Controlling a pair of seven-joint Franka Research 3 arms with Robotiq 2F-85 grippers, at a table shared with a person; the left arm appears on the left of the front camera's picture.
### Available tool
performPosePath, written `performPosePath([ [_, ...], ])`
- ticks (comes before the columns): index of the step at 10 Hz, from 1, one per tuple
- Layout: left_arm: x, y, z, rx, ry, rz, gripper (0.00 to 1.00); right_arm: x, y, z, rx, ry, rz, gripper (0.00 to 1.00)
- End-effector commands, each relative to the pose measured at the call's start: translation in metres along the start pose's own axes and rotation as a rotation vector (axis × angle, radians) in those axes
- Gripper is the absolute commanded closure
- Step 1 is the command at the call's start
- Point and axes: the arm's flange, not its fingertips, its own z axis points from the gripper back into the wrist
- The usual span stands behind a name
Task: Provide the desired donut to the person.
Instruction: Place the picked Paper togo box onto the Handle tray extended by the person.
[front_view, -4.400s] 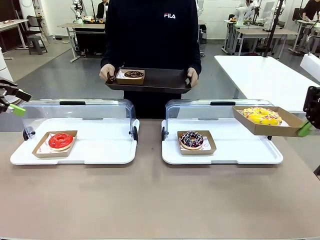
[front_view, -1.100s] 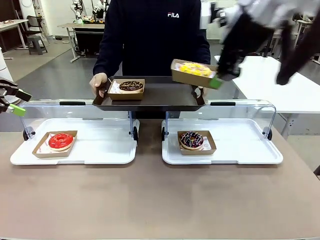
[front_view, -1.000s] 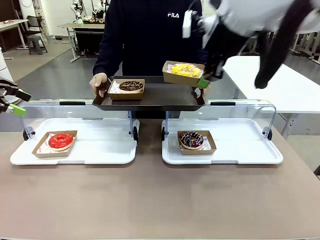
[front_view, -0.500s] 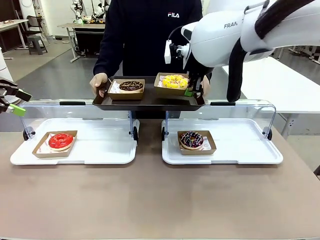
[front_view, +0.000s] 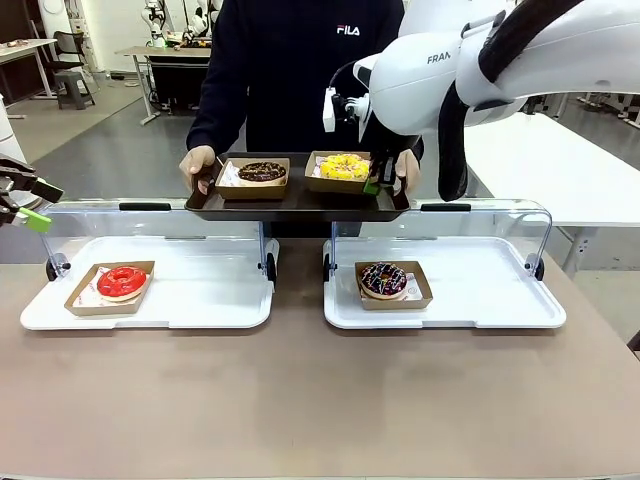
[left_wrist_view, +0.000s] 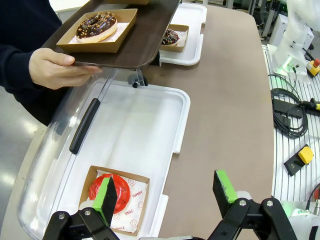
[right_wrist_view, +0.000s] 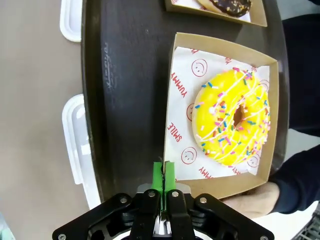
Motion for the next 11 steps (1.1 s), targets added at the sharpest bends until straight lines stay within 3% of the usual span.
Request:
performPosePath([
  [1,0.0013,0.0014,-0.0007,0.001,-0.015,-0.002,0.00,0.0038,-0.0112,0.0035,-0.021,0.034,0.035,0.99],
  [3,0.0013,0.0014,-0.0007,0.001,-0.015,-0.002,0.00,0.0004,-0.0145,0.0040,0.015,0.043,0.010,0.99],
  [4,0.0013,0.0014,-0.0007,0.001,-0.015,-0.002,0.00,0.0004,-0.0149,0.0037,0.013,0.042,0.006,0.39],
  [5,0.0013,0.0014,-0.0007,0.001,-0.015,-0.002,0.00,0.0014,-0.0139,0.0027,0.019,0.036,0.010,0.39],
  [6,0.0013,0.0014,-0.0007,0.001,-0.015,-0.002,0.00,0.0016,-0.0147,0.0021,0.022,0.033,0.011,0.00],
  [7,0.0013,0.0014,-0.0007,0.001,-0.015,-0.002,0.00,0.0019,-0.0143,0.0024,0.029,0.032,0.007,0.37],
  [8,0.0013,0.0014,-0.0007,0.001,-0.015,-0.002,0.00,0.0014,-0.0140,0.0015,0.031,0.036,0.000,0.00],
  [11,0.0013,0.0014,-0.0007,0.001,-0.015,-0.002,0.00,0.0001,-0.0150,0.0058,0.053,0.016,-0.012,0.00],
])
